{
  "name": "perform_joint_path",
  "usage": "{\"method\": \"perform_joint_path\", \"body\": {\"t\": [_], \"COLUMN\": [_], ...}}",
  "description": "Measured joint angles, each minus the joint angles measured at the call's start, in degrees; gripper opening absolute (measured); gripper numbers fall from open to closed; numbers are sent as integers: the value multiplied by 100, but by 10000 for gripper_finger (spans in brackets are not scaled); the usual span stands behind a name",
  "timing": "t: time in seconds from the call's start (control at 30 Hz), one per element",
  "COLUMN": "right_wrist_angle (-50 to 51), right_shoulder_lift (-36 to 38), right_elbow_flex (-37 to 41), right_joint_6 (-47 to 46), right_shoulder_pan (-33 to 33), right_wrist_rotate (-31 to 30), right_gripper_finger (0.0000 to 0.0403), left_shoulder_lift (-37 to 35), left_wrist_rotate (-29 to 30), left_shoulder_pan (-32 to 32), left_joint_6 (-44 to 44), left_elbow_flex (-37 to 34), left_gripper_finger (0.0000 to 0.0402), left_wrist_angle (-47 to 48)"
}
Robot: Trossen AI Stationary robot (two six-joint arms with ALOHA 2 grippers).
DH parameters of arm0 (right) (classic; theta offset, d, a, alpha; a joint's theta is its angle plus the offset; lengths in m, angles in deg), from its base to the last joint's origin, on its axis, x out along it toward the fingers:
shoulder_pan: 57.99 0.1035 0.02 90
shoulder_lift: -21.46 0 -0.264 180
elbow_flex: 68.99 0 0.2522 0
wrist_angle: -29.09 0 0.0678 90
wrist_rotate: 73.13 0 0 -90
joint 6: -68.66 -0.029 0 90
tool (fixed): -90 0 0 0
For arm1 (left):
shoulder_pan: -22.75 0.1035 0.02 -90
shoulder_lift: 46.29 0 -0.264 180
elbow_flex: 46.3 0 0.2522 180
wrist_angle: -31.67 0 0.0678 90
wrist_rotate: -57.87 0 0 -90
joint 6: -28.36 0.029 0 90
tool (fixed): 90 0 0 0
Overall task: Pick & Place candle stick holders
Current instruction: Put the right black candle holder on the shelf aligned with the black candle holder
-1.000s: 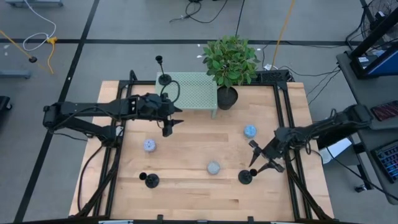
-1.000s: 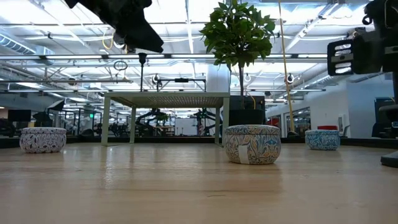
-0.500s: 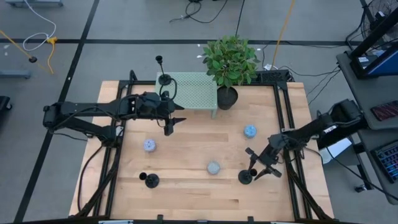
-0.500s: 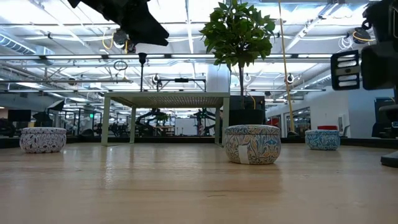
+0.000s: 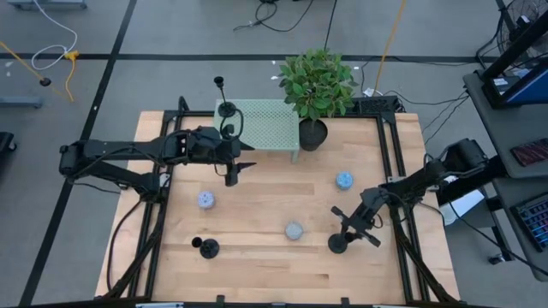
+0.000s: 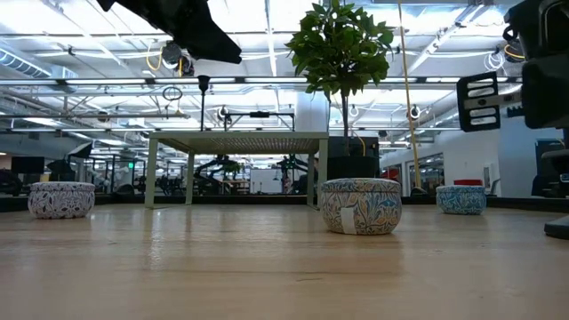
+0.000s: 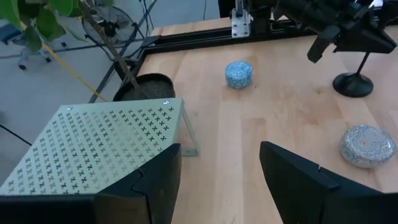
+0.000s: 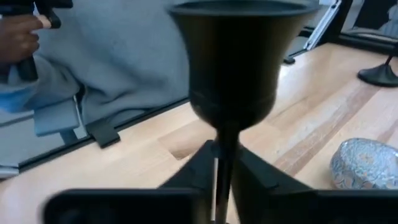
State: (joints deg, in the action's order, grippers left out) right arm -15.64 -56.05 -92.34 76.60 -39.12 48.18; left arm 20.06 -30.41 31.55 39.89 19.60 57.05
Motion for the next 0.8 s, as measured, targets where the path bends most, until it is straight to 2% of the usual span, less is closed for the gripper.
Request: {"method": "perform_joint_path", "body": {"t": [0.07, 0.17, 0.37, 0.43, 0.5, 0.67, 0.73, 0.8], "right_wrist_angle": [5, -132, -1287, -1616, -1608, -982, -596, -375], "right_shoulder_lift": [0, -2, -2, 1, 1, -3, -116, -274], "right_elbow_flex": [0, 0, -69, -246, -483, -1394, -1818, -2268], "right_joint_6": [183, 400, 816, 677, 441, -329, -569, -800], "right_shoulder_pan": [0, 0, -78, -173, -273, -613, -769, -914], "right_wrist_rotate": [2, -2, -115, -602, -1339, -3972, -4366, -4321], "right_gripper_finger": [8, 7, 4, 4, 4, 4, 4, 3], "left_shoulder_lift": [0, -2, -2, -2, -2, -18, -118, -241], "left_wrist_rotate": [65, 270, 418, 413, 376, 87, 187, 464], "left_shoulder_pan": [0, 0, 0, -7, -39, -268, -371, -451], "left_joint_6": [59, 68, -53, -223, -332, 42, 281, 337], "left_elbow_flex": [0, 0, 0, 0, 0, 0, 0, 4], "left_gripper_finger": [225, 225, 225, 225, 225, 225, 225, 225], "left_wrist_angle": [5, 2, 3, 2, 4, 21, 25, -97]}}
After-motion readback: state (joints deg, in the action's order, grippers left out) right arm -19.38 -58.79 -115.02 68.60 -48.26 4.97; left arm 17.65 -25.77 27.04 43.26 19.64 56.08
